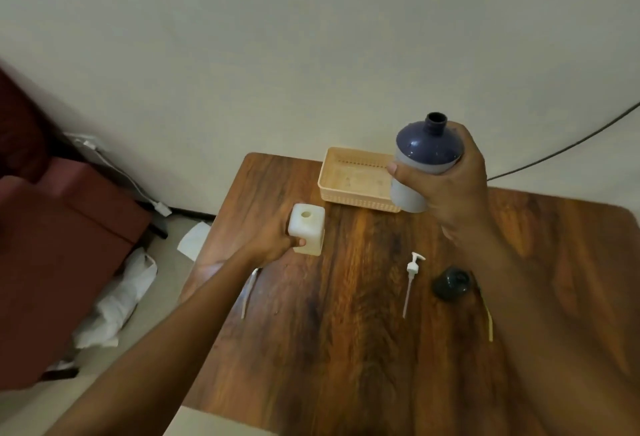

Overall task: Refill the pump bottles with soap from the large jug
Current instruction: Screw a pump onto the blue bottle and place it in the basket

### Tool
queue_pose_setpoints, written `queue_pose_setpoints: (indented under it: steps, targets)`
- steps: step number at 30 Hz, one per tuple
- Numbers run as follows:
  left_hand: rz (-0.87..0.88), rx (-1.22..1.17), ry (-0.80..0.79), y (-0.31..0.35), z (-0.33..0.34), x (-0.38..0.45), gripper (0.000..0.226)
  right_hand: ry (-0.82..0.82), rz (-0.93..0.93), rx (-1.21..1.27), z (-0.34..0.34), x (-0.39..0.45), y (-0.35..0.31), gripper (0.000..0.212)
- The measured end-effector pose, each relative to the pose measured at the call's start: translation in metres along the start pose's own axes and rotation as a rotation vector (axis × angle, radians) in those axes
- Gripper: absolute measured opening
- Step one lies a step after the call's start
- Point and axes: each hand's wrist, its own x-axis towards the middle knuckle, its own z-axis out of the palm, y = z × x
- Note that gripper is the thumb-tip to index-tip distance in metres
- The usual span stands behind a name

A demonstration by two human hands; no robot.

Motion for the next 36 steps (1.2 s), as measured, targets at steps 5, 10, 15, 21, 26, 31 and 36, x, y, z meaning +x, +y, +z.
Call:
queue_pose_setpoints:
  steps: [5,10,15,21,26,31,36]
  targets:
    - [-0.130,-0.090,-0.059,-0.055,0.013,0.012,0.059,-0.019,0.030,-0.041,0.011,-0.006,0.017,0.085]
    - [-0.147,-0.084,-0.054,-0.091,0.027,0.016,0.072,-0.029,0.046,-0.030,0.018,-0.011,0.027,0.085]
    - [-0.146,-0.062,-0.044,-0.111,0.037,0.018,0.066,-0.033,0.049,-0.036,0.020,-0.010,0.032,0.092]
    - [-0.126,-0.108,-0.071,-0.114,0.039,0.022,0.064,0.000,0.057,-0.019,0.015,-0.004,0.041,0.091]
    - [-0.125,-0.166,-0.123,-0.107,0.038,0.022,0.083,0.055,0.048,0.012,-0.001,-0.001,0.050,0.089]
    - [-0.118,-0.024,-0.116,-0.078,0.035,0.031,0.125,0.118,0.048,-0.014,-0.037,-0.002,0.058,0.082]
    - [-0.026,0.048,0.005,-0.039,0.048,0.053,0.118,0.160,0.070,-0.081,-0.091,-0.008,0.068,0.075]
